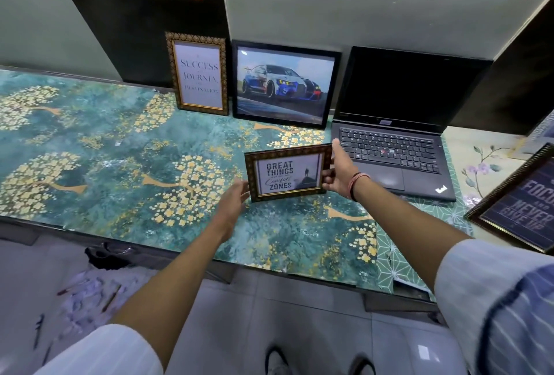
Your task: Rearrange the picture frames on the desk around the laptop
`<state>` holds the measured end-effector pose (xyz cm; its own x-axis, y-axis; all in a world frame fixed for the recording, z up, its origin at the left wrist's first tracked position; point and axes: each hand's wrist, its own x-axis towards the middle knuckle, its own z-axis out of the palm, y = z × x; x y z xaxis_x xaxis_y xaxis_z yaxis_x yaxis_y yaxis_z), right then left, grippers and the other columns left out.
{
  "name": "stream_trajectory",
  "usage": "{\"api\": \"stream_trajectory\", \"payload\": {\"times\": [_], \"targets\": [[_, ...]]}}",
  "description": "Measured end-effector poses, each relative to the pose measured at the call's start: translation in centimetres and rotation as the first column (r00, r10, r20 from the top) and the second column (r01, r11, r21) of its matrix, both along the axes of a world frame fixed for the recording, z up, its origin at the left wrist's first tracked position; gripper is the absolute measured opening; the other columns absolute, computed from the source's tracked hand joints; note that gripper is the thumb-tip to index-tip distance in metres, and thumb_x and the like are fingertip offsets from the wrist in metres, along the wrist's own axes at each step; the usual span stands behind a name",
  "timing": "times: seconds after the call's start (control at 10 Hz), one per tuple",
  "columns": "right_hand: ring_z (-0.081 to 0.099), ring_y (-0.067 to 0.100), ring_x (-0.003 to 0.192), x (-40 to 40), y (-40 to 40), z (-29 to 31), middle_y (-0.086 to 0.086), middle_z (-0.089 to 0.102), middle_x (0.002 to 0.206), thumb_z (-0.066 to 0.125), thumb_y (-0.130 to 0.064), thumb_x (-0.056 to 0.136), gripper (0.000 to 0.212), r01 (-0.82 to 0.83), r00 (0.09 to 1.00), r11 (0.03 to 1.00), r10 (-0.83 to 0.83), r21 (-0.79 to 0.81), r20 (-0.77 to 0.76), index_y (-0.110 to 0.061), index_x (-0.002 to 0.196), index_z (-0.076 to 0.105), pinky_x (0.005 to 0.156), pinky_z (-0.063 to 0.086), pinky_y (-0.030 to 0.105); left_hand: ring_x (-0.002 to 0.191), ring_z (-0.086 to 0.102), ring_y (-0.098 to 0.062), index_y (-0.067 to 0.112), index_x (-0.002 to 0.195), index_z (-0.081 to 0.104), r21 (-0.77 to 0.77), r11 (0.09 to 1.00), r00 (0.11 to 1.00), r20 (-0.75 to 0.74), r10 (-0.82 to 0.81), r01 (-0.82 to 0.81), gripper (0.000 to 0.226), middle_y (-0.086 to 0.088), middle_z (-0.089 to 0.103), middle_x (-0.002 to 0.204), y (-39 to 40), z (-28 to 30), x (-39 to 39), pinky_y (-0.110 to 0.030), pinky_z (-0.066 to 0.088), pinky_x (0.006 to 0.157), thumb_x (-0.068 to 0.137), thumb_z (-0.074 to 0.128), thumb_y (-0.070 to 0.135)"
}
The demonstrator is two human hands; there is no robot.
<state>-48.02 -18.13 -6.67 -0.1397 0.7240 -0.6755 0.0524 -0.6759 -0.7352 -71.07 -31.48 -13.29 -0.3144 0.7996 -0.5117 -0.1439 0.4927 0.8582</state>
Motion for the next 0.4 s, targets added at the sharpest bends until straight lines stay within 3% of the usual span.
{"api": "stream_trajectory", "payload": {"times": [0.1, 0.2, 0.3, 0.4], "targets": [[0.040, 0.019, 0.058, -0.9, -1.3, 0.1, -0.001, 0.042, 0.068, 0.017, -0.080, 0.088, 0.071, -0.045, 0.989, 0.998, 0.039, 0.042, 0.145, -0.019, 0.088, 0.053, 0.059, 0.046, 0.032, 0.137, 0.048, -0.023, 0.016, 0.149, 0.046, -0.020, 1.000, 0.997, -0.074, -0.006, 0.005, 0.052, -0.003, 0.051, 0.150, -0.1, -0.7, 1.0, -0.048, 0.037, 0.116, 0.105, 0.037, 0.043], [0.054, 0.024, 0.094, -1.2, -2.2, -0.7, 0.003, 0.058, 0.110, 0.010, -0.072, 0.094, 0.073, -0.051, 0.985, 0.997, 0.039, 0.064, 0.166, -0.021, 0.118, 0.057, 0.082, 0.051, 0.042, 0.134, 0.050, -0.025, 0.014, 0.149, 0.047, -0.012, 0.999, 0.991, -0.134, 0.029, -0.031, 0.049, -0.005, 0.053, 0.146, -0.1, -1.1, 1.5, -0.046, 0.041, 0.112, 0.105, 0.043, 0.037], [0.049, 0.031, 0.110, -0.7, -3.0, -1.0, 0.011, 0.049, 0.131, 0.014, -0.073, 0.093, 0.079, -0.017, 0.985, 1.000, 0.012, 0.026, 0.173, -0.019, 0.142, 0.045, 0.093, 0.052, 0.049, 0.124, 0.055, -0.023, 0.012, 0.144, 0.050, 0.005, 0.997, 0.983, -0.164, 0.081, -0.081, 0.046, -0.003, 0.057, 0.137, -0.3, -1.1, 1.9, -0.042, 0.046, 0.105, 0.105, 0.045, 0.036], [0.053, 0.029, 0.093, 0.3, -3.9, -2.2, 0.011, 0.052, 0.112, 0.020, -0.073, 0.093, 0.073, 0.057, 0.995, 0.998, -0.057, 0.011, 0.076, -0.020, 0.138, 0.044, 0.078, 0.056, 0.046, 0.087, 0.054, -0.021, 0.015, 0.111, 0.060, 0.046, 0.981, 0.952, -0.236, 0.193, -0.188, 0.025, -0.003, 0.060, 0.096, -1.3, -1.2, 2.7, -0.037, 0.042, 0.076, 0.104, 0.044, 0.034]]}}
